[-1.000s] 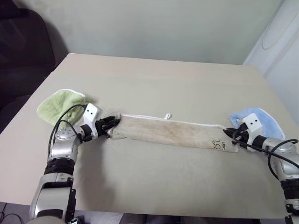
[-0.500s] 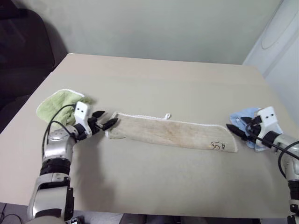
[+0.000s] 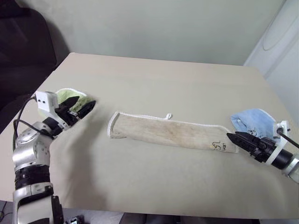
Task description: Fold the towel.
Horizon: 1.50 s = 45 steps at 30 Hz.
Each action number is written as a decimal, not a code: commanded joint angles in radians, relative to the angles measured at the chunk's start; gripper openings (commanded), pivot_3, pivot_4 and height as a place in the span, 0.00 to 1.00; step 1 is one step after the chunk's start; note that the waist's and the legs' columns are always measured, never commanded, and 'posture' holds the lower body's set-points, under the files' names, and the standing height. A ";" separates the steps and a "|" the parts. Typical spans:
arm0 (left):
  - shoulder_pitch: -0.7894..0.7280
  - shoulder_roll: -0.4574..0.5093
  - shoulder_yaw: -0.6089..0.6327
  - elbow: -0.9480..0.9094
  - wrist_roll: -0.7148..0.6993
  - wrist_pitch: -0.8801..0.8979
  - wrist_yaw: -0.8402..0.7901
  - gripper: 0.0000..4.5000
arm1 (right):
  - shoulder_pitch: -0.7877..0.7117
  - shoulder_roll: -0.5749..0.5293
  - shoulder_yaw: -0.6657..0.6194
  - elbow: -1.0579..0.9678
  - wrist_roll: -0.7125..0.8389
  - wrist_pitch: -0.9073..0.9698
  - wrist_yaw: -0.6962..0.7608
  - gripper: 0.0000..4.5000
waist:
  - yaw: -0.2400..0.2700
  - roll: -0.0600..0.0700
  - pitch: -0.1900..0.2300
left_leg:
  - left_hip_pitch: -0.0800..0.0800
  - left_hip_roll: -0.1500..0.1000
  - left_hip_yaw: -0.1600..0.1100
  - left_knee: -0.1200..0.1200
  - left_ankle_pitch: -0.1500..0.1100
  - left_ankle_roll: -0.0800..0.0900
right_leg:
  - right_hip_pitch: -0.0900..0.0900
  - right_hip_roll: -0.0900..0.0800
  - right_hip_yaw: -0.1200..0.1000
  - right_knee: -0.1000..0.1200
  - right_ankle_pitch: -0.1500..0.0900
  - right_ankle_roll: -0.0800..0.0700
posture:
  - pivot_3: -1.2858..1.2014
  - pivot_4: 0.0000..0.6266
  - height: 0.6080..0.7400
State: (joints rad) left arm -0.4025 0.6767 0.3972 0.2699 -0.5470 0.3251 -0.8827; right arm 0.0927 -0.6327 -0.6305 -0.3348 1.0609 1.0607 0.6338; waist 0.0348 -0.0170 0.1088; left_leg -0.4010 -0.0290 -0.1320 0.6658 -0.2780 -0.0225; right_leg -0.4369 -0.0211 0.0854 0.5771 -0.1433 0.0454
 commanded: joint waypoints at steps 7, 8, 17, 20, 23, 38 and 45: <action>0.105 -0.022 -0.197 -0.334 -0.046 0.096 -0.107 1.00 | 0.104 0.100 -0.126 0.049 0.299 0.063 -0.292 0.95 | -0.001 -0.001 0.000 | 0.000 0.000 0.000 0.000 -0.002 -0.001 | -0.001 -0.001 0.001 0.000 -0.002 0.002 | 0.52 0.24 1.00; 0.105 -0.029 -0.210 -0.342 -0.049 0.101 -0.107 1.00 | 0.115 0.104 -0.128 0.056 0.315 0.059 -0.310 0.95 | -0.002 -0.001 -0.001 | 0.000 0.001 -0.001 0.000 -0.002 -0.001 | -0.001 -0.001 0.001 0.000 -0.003 0.002 | 0.52 0.24 1.00; 0.111 -0.092 -0.300 -0.373 -0.042 0.111 -0.096 1.00 | 0.168 0.158 -0.091 0.093 0.387 0.005 -0.462 0.98 | -0.006 0.000 -0.002 | -0.001 0.003 0.000 0.000 -0.004 -0.002 | -0.002 -0.001 0.000 0.000 -0.003 0.003 | 0.52 0.24 1.00; 0.110 -0.099 -0.305 -0.377 -0.043 0.116 -0.092 1.00 | 0.148 0.168 -0.064 0.115 0.386 -0.009 -0.483 0.98 | -0.007 0.000 -0.002 | -0.001 0.003 0.000 0.000 -0.004 -0.001 | -0.002 -0.001 0.000 0.000 -0.003 0.003 | 0.52 0.24 1.00; 0.111 -0.108 -0.308 -0.384 -0.045 0.121 -0.086 1.00 | 0.118 0.177 -0.024 0.140 0.370 -0.023 -0.492 0.98 | -0.011 -0.001 -0.003 | 0.000 0.004 0.000 0.000 -0.004 -0.001 | -0.002 0.000 0.000 0.000 -0.003 0.003 | 0.52 0.24 1.00; 0.112 -0.117 -0.317 -0.404 -0.047 0.134 -0.072 1.00 | -0.074 0.211 0.122 0.272 0.317 -0.047 -0.486 0.98 | -0.038 -0.005 -0.005 | 0.003 0.006 0.001 0.000 -0.005 -0.003 | -0.002 0.000 0.000 0.000 -0.001 0.000 | 0.52 0.24 1.00; 0.109 -0.116 -0.314 -0.405 -0.046 0.134 -0.068 1.00 | -0.126 0.231 0.139 0.313 0.296 -0.047 -0.491 0.98 | -0.039 -0.005 -0.005 | 0.004 0.006 0.001 0.000 -0.006 -0.004 | -0.002 0.000 -0.001 0.000 0.002 -0.005 | 0.52 0.24 1.00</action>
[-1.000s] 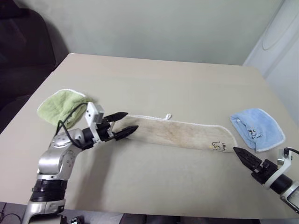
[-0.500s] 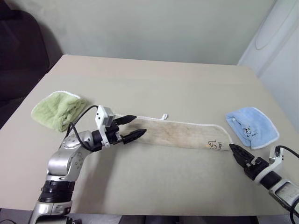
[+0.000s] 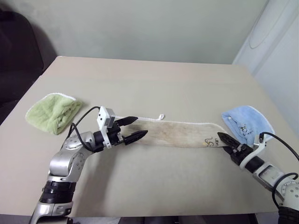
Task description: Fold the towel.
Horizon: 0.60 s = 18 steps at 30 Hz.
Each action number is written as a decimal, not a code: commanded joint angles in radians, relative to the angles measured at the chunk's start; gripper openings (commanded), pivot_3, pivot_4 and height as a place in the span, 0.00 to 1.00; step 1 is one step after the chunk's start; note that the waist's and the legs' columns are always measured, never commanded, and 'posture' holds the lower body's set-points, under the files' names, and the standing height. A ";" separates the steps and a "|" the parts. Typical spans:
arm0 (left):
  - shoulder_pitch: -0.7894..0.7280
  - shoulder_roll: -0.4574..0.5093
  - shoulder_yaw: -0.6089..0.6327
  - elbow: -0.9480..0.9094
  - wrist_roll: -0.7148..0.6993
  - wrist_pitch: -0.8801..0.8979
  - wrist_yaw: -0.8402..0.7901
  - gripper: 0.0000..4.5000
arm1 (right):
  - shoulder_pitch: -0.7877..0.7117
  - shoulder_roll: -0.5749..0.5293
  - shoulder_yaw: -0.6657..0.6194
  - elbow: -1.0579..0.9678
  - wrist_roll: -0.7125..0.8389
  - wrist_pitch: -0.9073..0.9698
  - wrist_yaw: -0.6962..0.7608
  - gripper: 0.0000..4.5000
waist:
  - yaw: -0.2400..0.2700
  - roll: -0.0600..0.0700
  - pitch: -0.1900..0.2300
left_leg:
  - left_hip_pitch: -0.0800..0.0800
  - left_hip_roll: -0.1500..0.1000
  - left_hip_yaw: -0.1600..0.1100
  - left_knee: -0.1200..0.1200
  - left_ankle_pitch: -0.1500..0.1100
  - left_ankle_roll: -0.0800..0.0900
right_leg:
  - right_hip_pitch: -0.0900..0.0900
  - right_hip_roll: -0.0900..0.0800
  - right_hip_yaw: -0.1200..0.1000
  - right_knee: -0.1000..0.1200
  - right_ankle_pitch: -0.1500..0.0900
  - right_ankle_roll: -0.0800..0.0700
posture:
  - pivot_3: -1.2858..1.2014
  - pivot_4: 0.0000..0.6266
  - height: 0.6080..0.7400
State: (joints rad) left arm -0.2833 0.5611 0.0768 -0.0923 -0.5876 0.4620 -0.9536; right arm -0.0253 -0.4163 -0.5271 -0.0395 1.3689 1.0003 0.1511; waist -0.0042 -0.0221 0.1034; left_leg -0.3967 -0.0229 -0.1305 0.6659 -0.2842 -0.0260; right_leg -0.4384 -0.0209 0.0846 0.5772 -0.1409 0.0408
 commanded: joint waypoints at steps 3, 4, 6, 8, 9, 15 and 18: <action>-0.007 0.002 0.010 -0.045 -0.007 -0.002 0.003 1.00 | -0.010 0.031 0.033 0.023 -0.013 0.011 -0.027 0.98 | 0.000 0.000 0.000 | 0.000 0.000 0.000 0.000 0.000 0.000 | 0.000 0.000 0.000 0.000 0.000 0.000 | 0.52 0.24 1.00; -0.006 0.003 0.010 -0.045 -0.007 -0.002 0.003 1.00 | -0.010 0.037 0.030 0.025 -0.011 0.009 -0.032 0.98 | 0.000 0.000 0.000 | 0.000 0.000 0.000 0.000 0.000 0.000 | 0.000 0.000 0.000 0.000 0.000 0.000 | 0.52 0.24 1.00; -0.005 0.003 0.011 -0.046 -0.007 -0.001 0.004 1.00 | -0.007 0.042 0.026 0.026 -0.009 0.008 -0.035 0.98 | 0.000 -0.001 -0.001 | 0.001 0.000 0.000 0.000 -0.001 -0.001 | 0.000 0.000 0.000 0.000 0.000 0.000 | 0.52 0.24 1.00; -0.005 0.003 0.012 -0.046 -0.008 0.000 0.005 1.00 | 0.001 0.047 0.022 0.019 -0.007 0.005 -0.046 0.89 | 0.000 -0.001 -0.001 | 0.002 0.000 0.000 0.000 -0.001 -0.001 | 0.001 0.000 0.000 0.000 0.000 0.001 | 0.52 0.24 1.00; -0.005 0.003 0.013 -0.046 -0.008 0.001 0.005 1.00 | 0.005 0.049 0.019 0.014 -0.005 0.002 -0.051 0.83 | 0.000 -0.001 -0.001 | 0.002 0.000 0.000 0.000 -0.001 -0.001 | 0.001 0.000 0.000 0.000 -0.001 0.002 | 0.52 0.24 1.00; -0.008 0.003 0.016 -0.032 -0.006 -0.004 0.002 1.00 | 0.034 0.041 -0.014 -0.023 0.016 -0.011 -0.081 0.35 | 0.005 0.000 -0.002 | 0.002 0.001 -0.001 -0.002 -0.003 -0.001 | 0.001 0.000 0.000 0.000 0.000 0.000 | 0.52 0.24 1.00; -0.010 0.003 0.016 -0.024 -0.003 -0.007 0.000 1.00 | 0.046 0.025 -0.039 -0.039 0.034 -0.017 -0.094 0.12 | 0.008 -0.002 -0.003 | 0.002 0.000 -0.001 -0.002 -0.004 -0.001 | 0.001 0.000 0.000 0.000 0.000 -0.001 | 0.52 0.24 1.00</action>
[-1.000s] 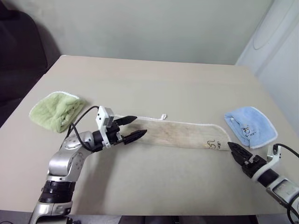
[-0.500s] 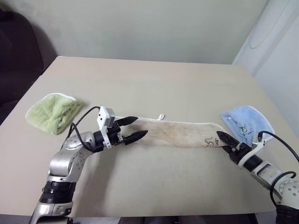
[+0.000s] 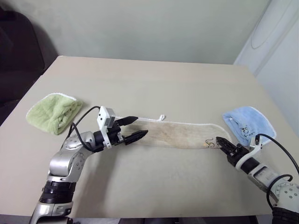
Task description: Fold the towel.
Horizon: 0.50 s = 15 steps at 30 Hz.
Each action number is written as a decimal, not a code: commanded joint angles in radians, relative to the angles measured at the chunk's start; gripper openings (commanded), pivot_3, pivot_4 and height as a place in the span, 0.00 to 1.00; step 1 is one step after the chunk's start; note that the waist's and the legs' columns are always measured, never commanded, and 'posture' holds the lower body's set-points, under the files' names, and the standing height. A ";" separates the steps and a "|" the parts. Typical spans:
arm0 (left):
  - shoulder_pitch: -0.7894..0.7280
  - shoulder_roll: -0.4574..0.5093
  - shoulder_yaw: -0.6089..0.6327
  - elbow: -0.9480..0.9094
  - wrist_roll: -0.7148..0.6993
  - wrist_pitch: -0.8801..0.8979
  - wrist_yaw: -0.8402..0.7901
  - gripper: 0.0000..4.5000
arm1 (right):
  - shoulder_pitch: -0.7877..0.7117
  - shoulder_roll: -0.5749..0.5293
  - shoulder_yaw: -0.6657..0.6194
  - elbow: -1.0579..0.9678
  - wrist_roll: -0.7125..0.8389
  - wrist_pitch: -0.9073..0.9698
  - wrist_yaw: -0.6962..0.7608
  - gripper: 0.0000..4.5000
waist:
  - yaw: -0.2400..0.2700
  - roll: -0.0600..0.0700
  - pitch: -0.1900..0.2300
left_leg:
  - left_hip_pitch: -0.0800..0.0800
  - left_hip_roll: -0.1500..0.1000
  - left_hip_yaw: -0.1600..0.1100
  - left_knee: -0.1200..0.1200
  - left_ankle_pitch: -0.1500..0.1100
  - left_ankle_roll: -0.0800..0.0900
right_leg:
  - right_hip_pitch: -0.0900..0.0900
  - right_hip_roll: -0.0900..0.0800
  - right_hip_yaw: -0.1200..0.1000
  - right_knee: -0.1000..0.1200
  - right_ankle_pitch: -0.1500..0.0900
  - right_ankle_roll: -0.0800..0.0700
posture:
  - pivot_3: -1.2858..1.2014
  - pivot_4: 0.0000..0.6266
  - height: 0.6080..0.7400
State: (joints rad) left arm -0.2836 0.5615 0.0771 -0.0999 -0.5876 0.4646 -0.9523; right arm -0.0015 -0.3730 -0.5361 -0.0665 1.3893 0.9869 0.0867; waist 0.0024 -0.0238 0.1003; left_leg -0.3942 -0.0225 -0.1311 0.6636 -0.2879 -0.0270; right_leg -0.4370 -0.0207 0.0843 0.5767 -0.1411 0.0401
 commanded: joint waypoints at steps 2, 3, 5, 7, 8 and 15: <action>-0.010 0.003 0.016 -0.013 -0.003 -0.010 -0.002 1.00 | 0.033 -0.035 -0.046 -0.029 0.026 -0.005 -0.031 0.02 | 0.004 0.000 0.000 | 0.000 -0.001 0.000 0.001 0.000 0.000 | 0.001 0.000 0.000 -0.001 -0.001 0.001 | 0.52 0.24 1.00; -0.009 0.002 0.015 -0.014 -0.003 -0.010 -0.002 1.00 | 0.040 -0.044 -0.052 -0.037 0.034 -0.006 -0.030 0.02 | 0.008 0.000 0.000 | 0.000 -0.001 0.000 0.001 0.000 0.001 | 0.001 0.000 0.001 -0.001 -0.003 0.004 | 0.52 0.24 1.00; -0.008 0.001 0.014 -0.015 -0.002 -0.010 -0.002 1.00 | 0.055 -0.065 -0.064 -0.063 0.052 -0.008 -0.025 0.02 | 0.019 0.001 0.000 | -0.003 -0.001 0.000 0.002 0.000 0.001 | 0.001 -0.001 0.001 -0.002 -0.004 0.005 | 0.52 0.24 1.00; -0.008 0.000 0.013 -0.013 -0.002 -0.011 -0.003 1.00 | 0.063 -0.090 -0.078 -0.090 0.070 -0.011 -0.029 0.02 | 0.029 0.003 0.001 | -0.006 -0.002 0.000 0.002 0.000 0.002 | -0.002 -0.002 0.002 -0.001 -0.003 0.004 | 0.52 0.24 1.00; -0.008 -0.001 0.012 -0.012 -0.002 -0.011 -0.004 1.00 | 0.066 -0.105 -0.084 -0.102 0.072 -0.013 -0.029 0.02 | 0.031 0.004 0.001 | -0.007 -0.002 0.000 0.002 0.000 0.002 | -0.002 -0.002 0.002 -0.001 -0.003 0.003 | 0.52 0.24 1.00; -0.012 0.001 0.011 0.000 0.003 -0.017 -0.010 1.00 | 0.089 -0.273 -0.139 -0.172 0.041 -0.012 0.052 0.02 | 0.030 0.009 0.002 | -0.007 -0.001 0.000 0.002 0.001 0.002 | -0.003 -0.001 0.001 -0.001 -0.004 0.005 | 0.52 0.24 1.00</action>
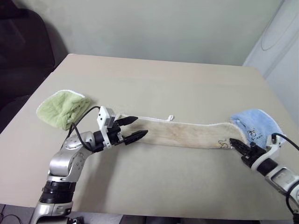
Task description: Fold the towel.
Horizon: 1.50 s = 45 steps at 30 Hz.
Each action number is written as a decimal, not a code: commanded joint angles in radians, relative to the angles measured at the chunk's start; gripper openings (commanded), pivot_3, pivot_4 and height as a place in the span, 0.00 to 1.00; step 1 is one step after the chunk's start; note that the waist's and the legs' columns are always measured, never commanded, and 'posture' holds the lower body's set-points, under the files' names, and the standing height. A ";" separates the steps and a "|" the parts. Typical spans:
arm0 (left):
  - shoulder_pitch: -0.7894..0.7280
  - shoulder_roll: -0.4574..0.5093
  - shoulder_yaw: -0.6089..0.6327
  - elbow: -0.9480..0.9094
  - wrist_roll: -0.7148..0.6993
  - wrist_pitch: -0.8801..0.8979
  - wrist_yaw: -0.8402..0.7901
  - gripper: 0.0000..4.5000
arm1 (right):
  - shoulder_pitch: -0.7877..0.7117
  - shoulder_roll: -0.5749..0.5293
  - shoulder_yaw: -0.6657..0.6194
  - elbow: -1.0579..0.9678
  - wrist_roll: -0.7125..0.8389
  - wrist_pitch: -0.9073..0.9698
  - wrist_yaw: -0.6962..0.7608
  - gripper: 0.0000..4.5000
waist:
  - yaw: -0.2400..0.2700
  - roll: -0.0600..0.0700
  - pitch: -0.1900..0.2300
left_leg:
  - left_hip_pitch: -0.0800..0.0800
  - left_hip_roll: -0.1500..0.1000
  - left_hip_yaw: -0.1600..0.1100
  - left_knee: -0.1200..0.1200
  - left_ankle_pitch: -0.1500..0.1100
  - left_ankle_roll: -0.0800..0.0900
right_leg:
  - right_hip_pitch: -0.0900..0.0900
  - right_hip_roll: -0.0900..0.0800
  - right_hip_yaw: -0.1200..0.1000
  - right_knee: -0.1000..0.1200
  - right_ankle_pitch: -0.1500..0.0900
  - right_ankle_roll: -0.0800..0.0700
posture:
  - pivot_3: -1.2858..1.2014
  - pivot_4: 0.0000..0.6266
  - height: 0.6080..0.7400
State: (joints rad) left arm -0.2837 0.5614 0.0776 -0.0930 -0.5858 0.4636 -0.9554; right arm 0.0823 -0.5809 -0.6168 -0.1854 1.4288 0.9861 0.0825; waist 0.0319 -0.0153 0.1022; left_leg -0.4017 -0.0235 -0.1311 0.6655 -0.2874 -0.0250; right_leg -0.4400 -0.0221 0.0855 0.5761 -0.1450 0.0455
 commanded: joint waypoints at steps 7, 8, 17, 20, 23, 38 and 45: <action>-0.027 -0.009 -0.004 0.011 0.012 -0.024 -0.012 1.00 | -0.044 -0.268 0.018 -0.126 -0.148 -0.024 0.228 0.02 | -0.002 0.001 0.000 | 0.000 0.000 0.000 0.000 0.000 0.000 | 0.000 0.000 0.000 0.000 -0.002 0.004 | 0.52 0.24 1.00; -0.029 -0.010 -0.006 0.013 0.014 -0.025 -0.012 1.00 | -0.058 -0.295 0.047 -0.136 -0.179 -0.023 0.251 0.02 | -0.002 0.001 0.000 | 0.000 0.000 0.000 0.000 0.000 0.000 | 0.000 0.000 0.000 0.000 -0.002 0.004 | 0.52 0.24 1.00; -0.029 -0.021 -0.004 0.011 0.024 -0.034 -0.011 1.00 | -0.174 -0.440 0.331 -0.205 -0.471 -0.064 0.433 0.02 | -0.002 0.002 0.001 | 0.000 0.000 0.001 0.000 0.002 0.001 | 0.001 0.000 0.000 0.000 0.000 0.001 | 0.52 0.24 1.00; -0.026 -0.026 -0.002 0.007 0.023 -0.037 -0.006 1.00 | -0.230 -0.448 0.396 -0.216 -0.523 -0.067 0.478 0.02 | -0.002 0.002 0.001 | 0.000 0.000 0.001 0.001 0.004 0.001 | 0.001 0.000 0.000 0.000 0.000 0.001 | 0.52 0.24 1.00; -0.022 -0.030 -0.002 0.003 0.024 -0.038 -0.003 1.00 | -0.300 -0.442 0.470 -0.229 -0.565 -0.057 0.518 0.02 | -0.002 0.002 0.001 | 0.000 0.000 0.001 0.001 0.005 0.001 | 0.001 0.000 0.000 0.000 -0.001 0.003 | 0.52 0.24 1.00; -0.032 -0.055 -0.010 0.005 0.033 -0.048 0.005 1.00 | -0.500 -0.279 0.782 -0.175 -0.755 -0.031 0.608 0.02 | -0.002 0.001 0.001 | 0.001 0.000 0.000 0.000 0.009 0.007 | 0.001 0.000 -0.001 0.000 0.005 -0.005 | 0.52 0.24 1.00; -0.032 -0.052 -0.005 0.003 0.033 -0.048 0.006 1.00 | -0.526 -0.236 0.815 -0.131 -0.821 -0.030 0.641 0.11 | -0.001 0.001 0.001 | 0.001 0.000 0.000 0.001 0.009 0.006 | 0.001 0.000 -0.001 0.001 0.006 -0.007 | 0.52 0.24 1.00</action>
State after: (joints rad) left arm -0.3035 0.5071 0.0645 -0.0660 -0.5554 0.4347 -0.9520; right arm -0.4180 -0.8210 0.2109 -0.3094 0.6218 0.9620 0.7052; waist 0.0307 -0.0139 0.1030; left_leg -0.4002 -0.0232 -0.1309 0.6660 -0.2785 -0.0187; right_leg -0.4387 -0.0220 0.0845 0.5766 -0.1387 0.0389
